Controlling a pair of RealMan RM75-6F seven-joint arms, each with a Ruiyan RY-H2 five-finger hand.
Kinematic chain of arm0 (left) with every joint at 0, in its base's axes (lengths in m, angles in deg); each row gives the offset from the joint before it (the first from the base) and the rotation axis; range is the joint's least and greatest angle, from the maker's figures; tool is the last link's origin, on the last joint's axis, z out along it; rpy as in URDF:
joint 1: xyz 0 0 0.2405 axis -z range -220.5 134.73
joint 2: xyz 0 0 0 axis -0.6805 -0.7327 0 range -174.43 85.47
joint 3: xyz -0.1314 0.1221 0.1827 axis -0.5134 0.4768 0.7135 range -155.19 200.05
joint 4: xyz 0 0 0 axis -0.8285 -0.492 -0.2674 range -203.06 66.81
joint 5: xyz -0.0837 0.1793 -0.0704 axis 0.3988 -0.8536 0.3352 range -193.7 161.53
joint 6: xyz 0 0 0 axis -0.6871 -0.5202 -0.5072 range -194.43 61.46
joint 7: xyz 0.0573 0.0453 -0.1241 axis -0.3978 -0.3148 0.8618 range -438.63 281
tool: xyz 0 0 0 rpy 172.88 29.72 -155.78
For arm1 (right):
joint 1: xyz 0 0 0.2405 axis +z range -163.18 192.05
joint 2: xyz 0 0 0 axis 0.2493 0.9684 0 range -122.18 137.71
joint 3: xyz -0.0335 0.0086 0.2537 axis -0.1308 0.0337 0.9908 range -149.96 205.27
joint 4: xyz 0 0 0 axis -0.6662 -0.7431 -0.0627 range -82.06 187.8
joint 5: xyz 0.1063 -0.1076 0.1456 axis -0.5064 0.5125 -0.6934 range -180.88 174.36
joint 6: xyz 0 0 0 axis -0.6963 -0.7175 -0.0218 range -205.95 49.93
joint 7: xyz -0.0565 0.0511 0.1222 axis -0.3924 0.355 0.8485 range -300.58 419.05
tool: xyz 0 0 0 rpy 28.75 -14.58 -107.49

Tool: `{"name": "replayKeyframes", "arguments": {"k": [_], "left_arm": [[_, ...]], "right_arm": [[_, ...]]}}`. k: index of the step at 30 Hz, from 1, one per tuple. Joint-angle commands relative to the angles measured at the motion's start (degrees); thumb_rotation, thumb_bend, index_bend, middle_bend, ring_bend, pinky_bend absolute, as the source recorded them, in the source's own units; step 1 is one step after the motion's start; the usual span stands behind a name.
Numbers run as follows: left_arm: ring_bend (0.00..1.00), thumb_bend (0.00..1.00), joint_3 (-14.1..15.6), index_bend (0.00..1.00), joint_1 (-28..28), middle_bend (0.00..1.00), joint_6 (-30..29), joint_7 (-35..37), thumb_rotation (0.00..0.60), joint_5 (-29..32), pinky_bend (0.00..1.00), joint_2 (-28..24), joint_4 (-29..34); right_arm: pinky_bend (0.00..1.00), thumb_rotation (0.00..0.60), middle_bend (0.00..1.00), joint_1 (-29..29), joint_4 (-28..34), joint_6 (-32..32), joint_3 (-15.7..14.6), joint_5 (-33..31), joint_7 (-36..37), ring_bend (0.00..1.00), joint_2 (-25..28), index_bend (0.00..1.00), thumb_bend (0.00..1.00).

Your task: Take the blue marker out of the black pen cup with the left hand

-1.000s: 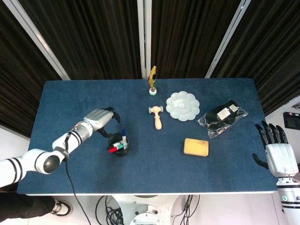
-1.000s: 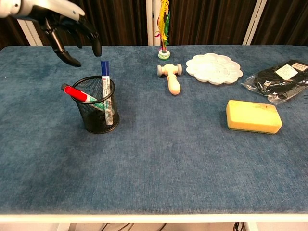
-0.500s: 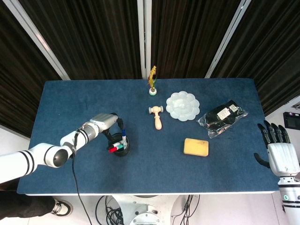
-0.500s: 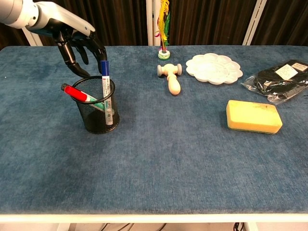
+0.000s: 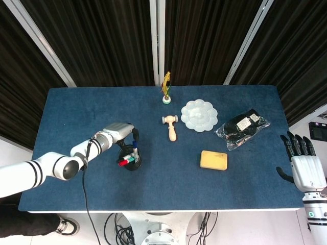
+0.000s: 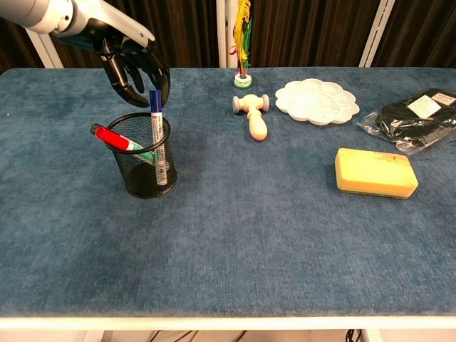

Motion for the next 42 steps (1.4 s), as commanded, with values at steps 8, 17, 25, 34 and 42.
{"name": "replayKeyframes", "arguments": {"k": [8,17,25,34,42], "left_arm": [[0.09,0.36,1.73,0.46,1.98,0.29,-1.66,1.32,0.6,0.74,0.17,0.06,0.79],[0.09,0.37,2.99,0.49,2.77,0.3,-2.03,2.2,0.6,0.93,0.17,0.24,0.66],[0.09,0.38,3.26,0.54,3.2,0.3,-2.06,3.27,0.6,1.24,0.17,-0.18,1.07],[0.09,0.4,2.8,0.63,3.5,0.31,-1.55,4.4,0.6,0.7,0.18,-1.43,2.51],[0.09,0.43,-1.85,0.67,1.78,0.33,-3.12,7.65,0.6,-1.28,0.19,-9.0,9.35]], "right_arm": [[0.0,0.6,0.0,-0.15,0.05,-0.27,-0.01,-0.24,0.06,0.0,0.12,0.0,0.18],[0.0,0.6,0.0,-0.12,0.36,-0.14,-0.13,-0.35,0.06,0.0,0.25,0.0,0.18],[0.0,0.6,0.0,-0.08,0.39,0.05,-0.18,-0.65,-0.08,0.0,0.22,0.0,0.18],[0.0,0.6,0.0,-0.03,0.55,0.0,-0.11,-0.74,-0.16,0.0,0.32,0.0,0.18],[0.0,0.6,0.0,-0.03,1.29,-0.7,0.14,-0.32,-0.43,0.0,0.86,0.0,0.18]]}}
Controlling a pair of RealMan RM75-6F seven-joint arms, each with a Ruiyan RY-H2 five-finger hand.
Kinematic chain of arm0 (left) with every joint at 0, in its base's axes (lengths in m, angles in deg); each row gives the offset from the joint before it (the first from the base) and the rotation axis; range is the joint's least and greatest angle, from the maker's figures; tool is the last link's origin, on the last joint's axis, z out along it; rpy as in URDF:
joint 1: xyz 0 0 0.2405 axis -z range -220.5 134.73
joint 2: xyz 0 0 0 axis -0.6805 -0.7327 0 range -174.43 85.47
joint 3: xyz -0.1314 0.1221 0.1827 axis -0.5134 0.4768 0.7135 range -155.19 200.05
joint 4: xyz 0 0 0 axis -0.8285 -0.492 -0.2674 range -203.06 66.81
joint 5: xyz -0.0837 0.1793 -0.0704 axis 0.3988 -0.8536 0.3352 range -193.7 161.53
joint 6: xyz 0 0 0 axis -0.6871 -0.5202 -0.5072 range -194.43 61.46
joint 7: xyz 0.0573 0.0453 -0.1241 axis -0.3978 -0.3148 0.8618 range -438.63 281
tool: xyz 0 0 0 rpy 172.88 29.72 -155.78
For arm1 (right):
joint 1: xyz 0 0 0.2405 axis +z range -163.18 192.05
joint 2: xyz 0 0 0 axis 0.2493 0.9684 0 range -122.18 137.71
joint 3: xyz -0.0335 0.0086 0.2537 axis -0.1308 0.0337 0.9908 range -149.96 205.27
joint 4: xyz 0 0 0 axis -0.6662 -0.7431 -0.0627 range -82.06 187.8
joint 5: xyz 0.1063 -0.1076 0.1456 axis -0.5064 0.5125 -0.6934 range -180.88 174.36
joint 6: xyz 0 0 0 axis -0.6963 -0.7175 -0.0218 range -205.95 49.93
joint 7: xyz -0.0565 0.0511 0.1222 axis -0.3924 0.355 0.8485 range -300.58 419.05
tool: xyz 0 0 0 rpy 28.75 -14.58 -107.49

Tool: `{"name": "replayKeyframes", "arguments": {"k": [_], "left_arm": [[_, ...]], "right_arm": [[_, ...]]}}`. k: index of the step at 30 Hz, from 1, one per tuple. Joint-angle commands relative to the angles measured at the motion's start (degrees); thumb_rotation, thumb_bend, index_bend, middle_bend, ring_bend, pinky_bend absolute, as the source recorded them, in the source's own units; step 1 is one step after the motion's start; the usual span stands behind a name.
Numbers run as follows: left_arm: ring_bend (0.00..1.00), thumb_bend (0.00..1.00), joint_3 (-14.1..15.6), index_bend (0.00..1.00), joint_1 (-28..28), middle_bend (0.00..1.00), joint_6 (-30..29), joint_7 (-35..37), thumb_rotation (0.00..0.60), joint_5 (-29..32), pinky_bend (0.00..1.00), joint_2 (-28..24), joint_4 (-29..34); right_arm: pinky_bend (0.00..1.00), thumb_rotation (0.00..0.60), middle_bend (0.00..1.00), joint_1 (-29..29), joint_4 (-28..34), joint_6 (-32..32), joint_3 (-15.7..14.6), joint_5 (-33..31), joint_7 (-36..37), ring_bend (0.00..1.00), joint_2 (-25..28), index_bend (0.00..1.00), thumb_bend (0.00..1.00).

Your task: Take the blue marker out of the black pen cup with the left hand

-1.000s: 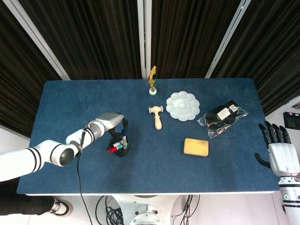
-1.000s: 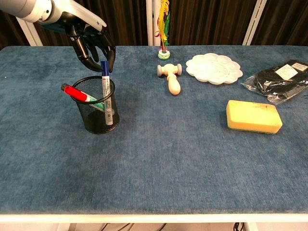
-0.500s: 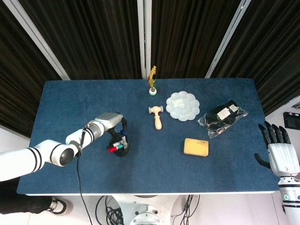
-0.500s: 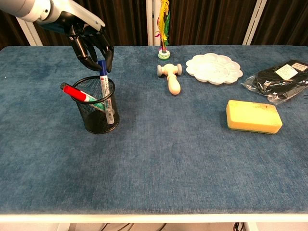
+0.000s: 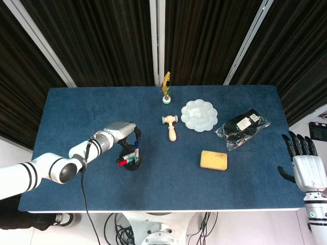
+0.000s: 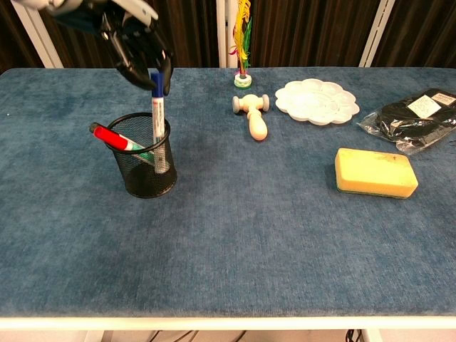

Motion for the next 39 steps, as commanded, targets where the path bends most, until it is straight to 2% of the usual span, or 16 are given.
{"name": "replayKeyframes", "arguments": {"k": [1,10,14,17,22,28,34,39], "left_arm": [[0.09,0.43,-2.43,0.67,-1.26,0.33,-1.61,1.2,0.6,-1.68,0.19,-4.26,3.57],[0.1,0.43,-7.61,0.68,-4.72,0.34,-9.31,1.56,0.6,-4.82,0.19,-15.14,12.25],[0.12,0.42,-6.38,0.68,-7.0,0.34,-20.63,-6.29,0.6,-6.16,0.19,-16.85,14.18],[0.12,0.42,-4.38,0.7,-8.44,0.35,-27.93,-14.37,0.6,-5.08,0.18,-16.12,14.43],[0.12,0.43,1.67,0.72,-8.7,0.39,-30.37,-29.63,0.6,0.19,0.15,-11.73,11.24],[0.11,0.43,6.68,0.72,-9.47,0.39,-34.89,-44.28,0.6,3.89,0.13,-1.67,4.99],[0.11,0.43,7.65,0.73,-10.53,0.38,-34.92,-50.74,0.6,7.69,0.12,8.11,-2.13],[0.11,0.43,8.0,0.74,-11.2,0.37,-37.14,-55.83,0.6,7.3,0.12,14.26,-7.44]], "right_arm": [[0.0,0.6,0.0,-0.02,0.24,-0.29,0.04,0.25,-0.23,0.0,0.08,0.0,0.18],[0.0,0.6,0.0,-0.24,1.29,-1.13,-0.06,0.96,-0.69,0.0,0.29,0.0,0.18],[0.0,0.6,0.0,-0.34,1.36,-1.4,0.04,0.83,-1.05,0.0,0.35,0.0,0.18],[0.0,0.6,0.0,-0.4,1.13,-1.51,0.11,0.62,-1.14,0.0,0.2,0.0,0.18],[0.0,0.6,0.0,-0.13,0.35,-0.56,0.01,0.1,-0.67,0.0,-0.27,0.0,0.18],[0.0,0.6,0.0,0.0,-0.35,-0.05,-0.27,0.09,-0.54,0.0,-0.86,0.0,0.18],[0.0,0.6,0.0,-0.03,-0.66,0.29,-0.25,-0.51,-0.4,0.0,-0.93,0.0,0.18],[0.0,0.6,0.0,-0.04,-0.8,0.77,-0.39,-1.0,-0.37,0.0,-1.0,0.0,0.18]]}}
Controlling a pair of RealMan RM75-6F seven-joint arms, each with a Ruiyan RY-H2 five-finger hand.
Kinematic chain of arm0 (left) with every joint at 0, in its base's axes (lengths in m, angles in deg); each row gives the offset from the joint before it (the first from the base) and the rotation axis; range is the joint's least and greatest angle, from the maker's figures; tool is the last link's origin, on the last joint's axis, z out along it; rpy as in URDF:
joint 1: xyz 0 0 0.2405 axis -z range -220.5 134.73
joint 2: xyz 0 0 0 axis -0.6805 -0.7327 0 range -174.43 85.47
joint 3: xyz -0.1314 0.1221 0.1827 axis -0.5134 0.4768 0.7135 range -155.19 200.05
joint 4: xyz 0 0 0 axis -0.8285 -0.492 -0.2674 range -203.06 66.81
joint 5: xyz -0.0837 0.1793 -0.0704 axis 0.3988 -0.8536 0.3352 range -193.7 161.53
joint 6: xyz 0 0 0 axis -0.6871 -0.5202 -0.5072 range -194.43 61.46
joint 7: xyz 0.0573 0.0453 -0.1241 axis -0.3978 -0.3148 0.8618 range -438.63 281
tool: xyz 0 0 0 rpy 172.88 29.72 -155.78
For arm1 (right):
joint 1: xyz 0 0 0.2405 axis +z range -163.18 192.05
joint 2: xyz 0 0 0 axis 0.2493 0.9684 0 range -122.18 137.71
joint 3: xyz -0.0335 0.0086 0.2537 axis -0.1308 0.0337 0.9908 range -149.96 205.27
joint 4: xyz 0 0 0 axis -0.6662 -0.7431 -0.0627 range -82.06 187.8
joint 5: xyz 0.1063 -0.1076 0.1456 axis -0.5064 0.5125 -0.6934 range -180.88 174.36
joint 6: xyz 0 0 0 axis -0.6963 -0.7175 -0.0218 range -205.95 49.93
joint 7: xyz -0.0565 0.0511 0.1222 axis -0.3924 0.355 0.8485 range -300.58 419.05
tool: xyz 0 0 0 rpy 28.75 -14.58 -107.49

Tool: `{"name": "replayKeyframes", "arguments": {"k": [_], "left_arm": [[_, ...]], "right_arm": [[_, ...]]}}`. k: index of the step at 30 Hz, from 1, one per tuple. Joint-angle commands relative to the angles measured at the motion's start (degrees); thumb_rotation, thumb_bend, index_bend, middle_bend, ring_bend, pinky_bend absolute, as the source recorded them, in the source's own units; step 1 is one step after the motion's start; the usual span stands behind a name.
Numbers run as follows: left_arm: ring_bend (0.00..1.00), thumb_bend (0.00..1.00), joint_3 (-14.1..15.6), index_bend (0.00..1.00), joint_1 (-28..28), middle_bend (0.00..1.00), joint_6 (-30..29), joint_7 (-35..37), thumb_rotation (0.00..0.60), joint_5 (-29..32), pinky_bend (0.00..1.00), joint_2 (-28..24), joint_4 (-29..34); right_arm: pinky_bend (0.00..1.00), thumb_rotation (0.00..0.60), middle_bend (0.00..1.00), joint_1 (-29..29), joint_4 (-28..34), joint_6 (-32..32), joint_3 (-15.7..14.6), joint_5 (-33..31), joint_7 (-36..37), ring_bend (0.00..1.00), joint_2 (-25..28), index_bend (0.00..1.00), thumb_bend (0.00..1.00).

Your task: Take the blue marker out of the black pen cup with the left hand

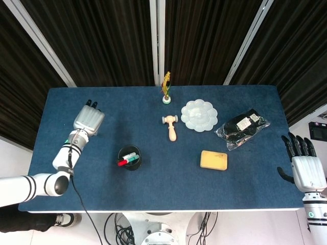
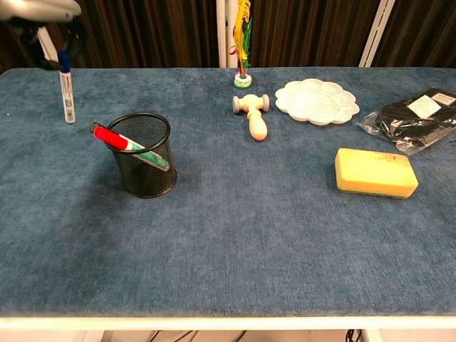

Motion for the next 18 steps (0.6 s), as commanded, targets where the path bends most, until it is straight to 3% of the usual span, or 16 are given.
{"name": "replayKeyframes", "arguments": {"k": [1,5,6,8,10,12,18], "left_arm": [[0.11,0.43,0.74,0.74,-0.94,0.37,-2.33,-4.3,0.6,0.28,0.12,4.52,-3.69],[0.11,0.42,0.39,0.72,-1.31,0.37,-3.31,-7.84,0.6,1.68,0.13,7.77,-5.86],[0.11,0.41,-0.2,0.67,-1.33,0.36,-3.41,-8.28,0.6,2.22,0.13,8.29,-5.96],[0.11,0.39,-1.21,0.46,-1.45,0.32,-2.84,-7.91,0.6,2.6,0.12,8.15,-5.22],[0.11,0.36,-2.28,0.12,-2.09,0.22,-2.25,-5.85,0.6,0.19,0.1,7.47,-4.59],[0.12,0.33,-3.13,0.0,-3.98,0.17,-3.5,-1.89,0.6,-5.68,0.1,7.52,-5.15],[0.11,0.12,-8.33,0.0,-11.27,0.13,-9.87,14.61,0.6,-16.96,0.1,8.34,-5.58]], "right_arm": [[0.0,0.6,0.0,-0.07,-0.09,-0.1,0.02,-0.04,0.16,0.0,0.0,0.0,0.18],[0.0,0.6,0.0,0.07,-0.07,0.04,0.32,-0.4,0.46,0.0,0.21,0.0,0.18],[0.0,0.6,0.0,0.15,0.04,0.03,0.37,-0.29,0.39,0.0,0.28,0.0,0.18],[0.0,0.6,0.0,0.26,0.3,-0.11,0.41,0.07,0.3,0.0,0.33,0.0,0.18],[0.0,0.6,0.0,0.24,0.47,-0.2,0.26,0.36,0.12,0.0,0.32,0.0,0.18],[0.0,0.6,0.0,0.18,0.79,-0.07,0.11,0.28,-0.13,0.0,0.38,0.0,0.18],[0.0,0.6,0.0,0.4,0.77,0.34,0.32,-0.26,0.32,0.0,0.11,0.0,0.18]]}}
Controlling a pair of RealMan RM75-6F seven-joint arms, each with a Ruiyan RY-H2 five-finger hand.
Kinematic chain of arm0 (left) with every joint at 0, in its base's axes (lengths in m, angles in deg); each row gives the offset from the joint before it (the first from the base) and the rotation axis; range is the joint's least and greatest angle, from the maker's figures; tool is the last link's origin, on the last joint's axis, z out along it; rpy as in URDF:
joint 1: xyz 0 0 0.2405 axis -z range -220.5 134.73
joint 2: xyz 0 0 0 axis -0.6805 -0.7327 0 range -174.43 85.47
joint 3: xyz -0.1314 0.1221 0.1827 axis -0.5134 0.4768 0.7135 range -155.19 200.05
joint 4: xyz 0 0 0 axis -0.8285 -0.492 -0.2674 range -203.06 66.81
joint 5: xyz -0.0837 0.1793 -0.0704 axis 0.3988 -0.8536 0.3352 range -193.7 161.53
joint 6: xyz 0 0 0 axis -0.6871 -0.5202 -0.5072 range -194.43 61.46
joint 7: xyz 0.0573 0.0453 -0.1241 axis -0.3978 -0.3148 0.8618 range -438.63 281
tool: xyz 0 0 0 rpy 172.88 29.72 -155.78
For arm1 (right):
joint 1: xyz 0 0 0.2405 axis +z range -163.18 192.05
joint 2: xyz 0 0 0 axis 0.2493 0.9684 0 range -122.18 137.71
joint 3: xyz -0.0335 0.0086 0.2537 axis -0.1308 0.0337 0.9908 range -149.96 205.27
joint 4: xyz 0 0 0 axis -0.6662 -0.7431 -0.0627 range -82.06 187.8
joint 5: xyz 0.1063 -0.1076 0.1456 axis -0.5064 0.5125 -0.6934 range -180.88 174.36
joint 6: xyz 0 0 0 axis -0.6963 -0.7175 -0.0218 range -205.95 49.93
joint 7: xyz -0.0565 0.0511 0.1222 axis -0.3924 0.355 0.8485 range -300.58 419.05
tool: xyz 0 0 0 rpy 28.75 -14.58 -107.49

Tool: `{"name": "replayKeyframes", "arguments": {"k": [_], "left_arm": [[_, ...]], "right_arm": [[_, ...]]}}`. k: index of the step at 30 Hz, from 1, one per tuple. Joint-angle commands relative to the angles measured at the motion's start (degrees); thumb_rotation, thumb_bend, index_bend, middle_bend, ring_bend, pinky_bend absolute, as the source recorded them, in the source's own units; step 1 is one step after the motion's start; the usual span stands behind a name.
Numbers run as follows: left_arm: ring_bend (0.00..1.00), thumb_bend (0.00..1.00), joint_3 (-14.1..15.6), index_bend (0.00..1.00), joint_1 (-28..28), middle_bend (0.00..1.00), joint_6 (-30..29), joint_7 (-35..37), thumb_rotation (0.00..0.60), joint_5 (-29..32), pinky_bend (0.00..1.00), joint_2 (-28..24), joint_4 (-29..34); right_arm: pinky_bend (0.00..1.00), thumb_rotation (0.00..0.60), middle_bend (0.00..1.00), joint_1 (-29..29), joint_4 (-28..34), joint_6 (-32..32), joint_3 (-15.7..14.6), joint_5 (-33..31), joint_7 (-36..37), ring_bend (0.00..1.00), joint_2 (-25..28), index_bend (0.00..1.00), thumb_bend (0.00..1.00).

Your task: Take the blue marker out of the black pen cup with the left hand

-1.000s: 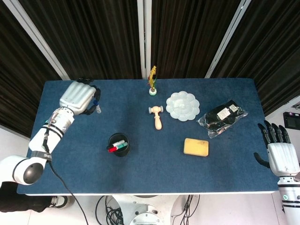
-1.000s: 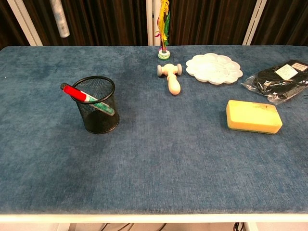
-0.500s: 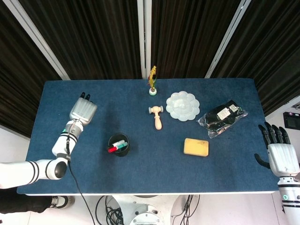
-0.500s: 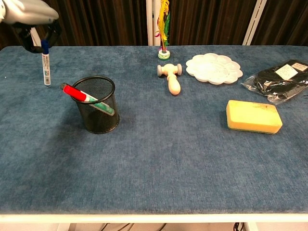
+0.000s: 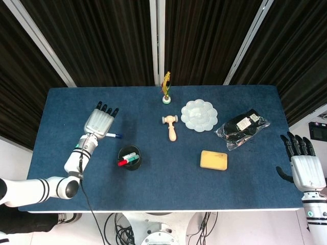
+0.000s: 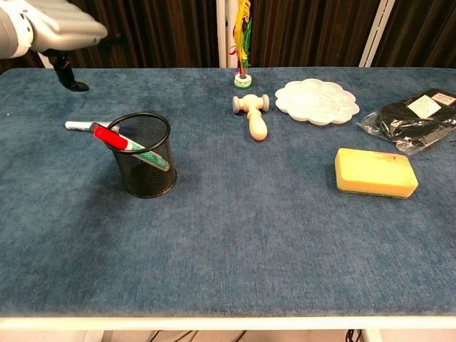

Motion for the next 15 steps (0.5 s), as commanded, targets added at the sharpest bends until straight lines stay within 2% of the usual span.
{"name": "replayKeyframes", "arguments": {"k": [1,3,5,6,9,12,15], "left_arm": [[0.1,0.1,-5.14,0.0,-6.42,0.13,-4.9,13.87,0.6,-7.25,0.1,0.05,0.44],[0.07,0.1,-6.71,0.0,-8.75,0.11,-4.56,20.61,0.6,-9.54,0.1,-1.87,2.75],[0.02,0.1,-6.73,0.0,-11.11,0.08,-3.81,28.23,0.6,-15.48,0.11,-4.66,4.97],[0.01,0.11,-5.82,0.0,-13.29,0.07,-5.31,32.41,0.6,-20.73,0.11,-6.4,5.54],[0.0,0.12,-1.68,0.0,-19.53,0.07,-13.54,35.37,0.6,-32.26,0.11,-9.18,5.37],[0.0,0.12,1.68,0.0,-26.14,0.07,-20.87,36.41,0.6,-37.56,0.09,-10.86,5.29],[0.0,0.12,3.4,0.0,-32.43,0.06,-26.29,40.26,0.6,-39.37,0.07,-11.68,3.93]], "right_arm": [[0.0,0.6,0.0,0.06,-0.09,0.05,-0.01,0.06,0.1,0.0,-0.14,0.0,0.18],[0.0,0.6,0.0,0.04,-0.16,-0.06,-0.06,0.22,0.14,0.0,-0.2,0.0,0.18],[0.0,0.6,0.0,-0.03,-0.36,-0.22,-0.14,0.49,0.46,0.0,-0.17,0.0,0.18],[0.0,0.6,0.0,0.04,-0.82,-0.14,-0.44,1.32,1.08,0.0,0.01,0.0,0.18],[0.0,0.6,0.0,0.17,-3.41,-0.61,-1.6,5.26,5.57,0.0,0.08,0.0,0.18],[0.0,0.6,0.0,0.0,-5.91,-0.8,-2.47,6.9,8.67,0.0,-0.39,0.0,0.18],[0.0,0.6,0.0,-0.46,-7.68,-1.31,-2.62,6.63,9.36,0.0,-1.74,0.0,0.18]]}}
